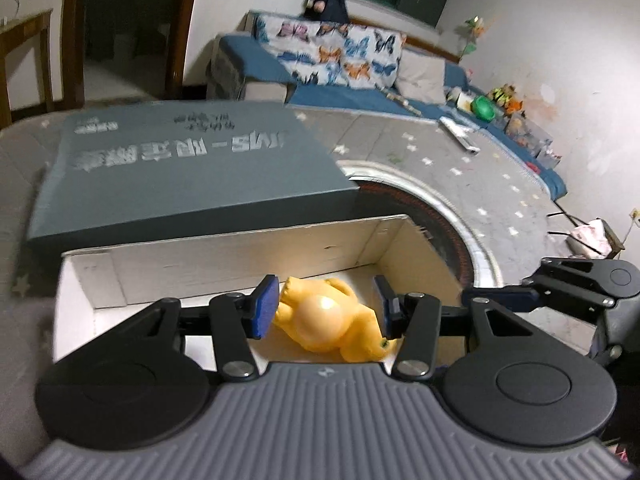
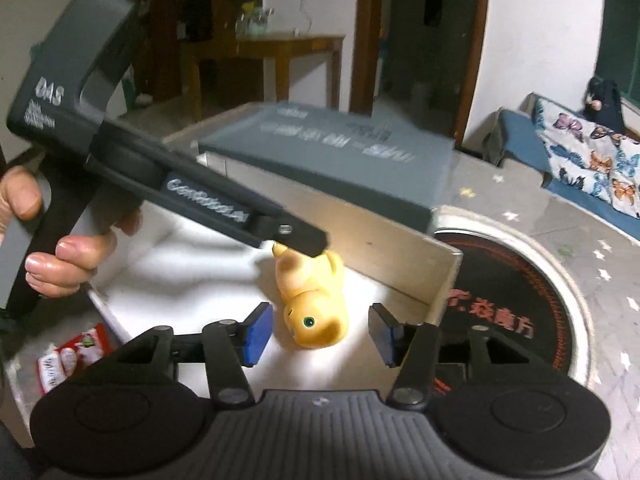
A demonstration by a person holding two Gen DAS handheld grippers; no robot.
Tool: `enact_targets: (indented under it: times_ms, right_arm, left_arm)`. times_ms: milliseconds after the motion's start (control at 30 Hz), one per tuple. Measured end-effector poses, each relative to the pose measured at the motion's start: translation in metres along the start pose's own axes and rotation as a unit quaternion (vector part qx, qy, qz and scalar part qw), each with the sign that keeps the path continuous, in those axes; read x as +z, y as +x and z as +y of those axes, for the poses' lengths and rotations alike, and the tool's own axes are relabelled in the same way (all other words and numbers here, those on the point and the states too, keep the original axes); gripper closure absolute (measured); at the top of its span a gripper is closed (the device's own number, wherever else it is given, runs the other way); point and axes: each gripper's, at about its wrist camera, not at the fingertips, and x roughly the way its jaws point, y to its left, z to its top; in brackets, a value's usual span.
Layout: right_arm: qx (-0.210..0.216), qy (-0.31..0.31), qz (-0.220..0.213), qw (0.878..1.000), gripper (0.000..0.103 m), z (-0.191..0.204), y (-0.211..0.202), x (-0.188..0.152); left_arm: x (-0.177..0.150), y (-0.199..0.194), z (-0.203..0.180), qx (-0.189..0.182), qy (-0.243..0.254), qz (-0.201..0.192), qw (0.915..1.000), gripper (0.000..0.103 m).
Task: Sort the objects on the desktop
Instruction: 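Carry the duck into the white box and open the left tool, then lower the left tool onto the yellow plush chick and close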
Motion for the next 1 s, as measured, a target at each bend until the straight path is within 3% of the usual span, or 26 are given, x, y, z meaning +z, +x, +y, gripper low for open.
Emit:
enact_targets:
  times_ms: [200, 400, 667, 867, 1000]
  right_arm:
    - [0.010, 0.012, -0.031, 0.999, 0.028, 0.001, -0.059, -0.027]
    - [0.022, 0.019, -0.017, 0.999, 0.022, 0.011, -0.093, -0.063]
    - [0.048, 0.041, 0.010, 0.998, 0.022, 0.026, -0.081, -0.091]
    - [0.049, 0.031, 0.016, 0.998, 0.022, 0.034, -0.064, -0.098]
    - [0.050, 0.030, 0.016, 0.998, 0.022, 0.037, -0.056, -0.096]
  left_arm:
    - [-0.020, -0.052, -0.024, -0.030, 0.033, -0.033, 0.9985, 0.052]
    - [-0.054, -0.080, -0.055, -0.066, 0.070, -0.017, 0.9952, 0.052]
    - [-0.087, -0.064, -0.072, -0.082, 0.076, 0.042, 0.9928, 0.052]
    - [-0.089, -0.035, -0.061, -0.072, 0.055, 0.077, 0.9929, 0.052]
    - [-0.088, -0.022, -0.054, -0.089, 0.039, 0.093, 0.9910, 0.049]
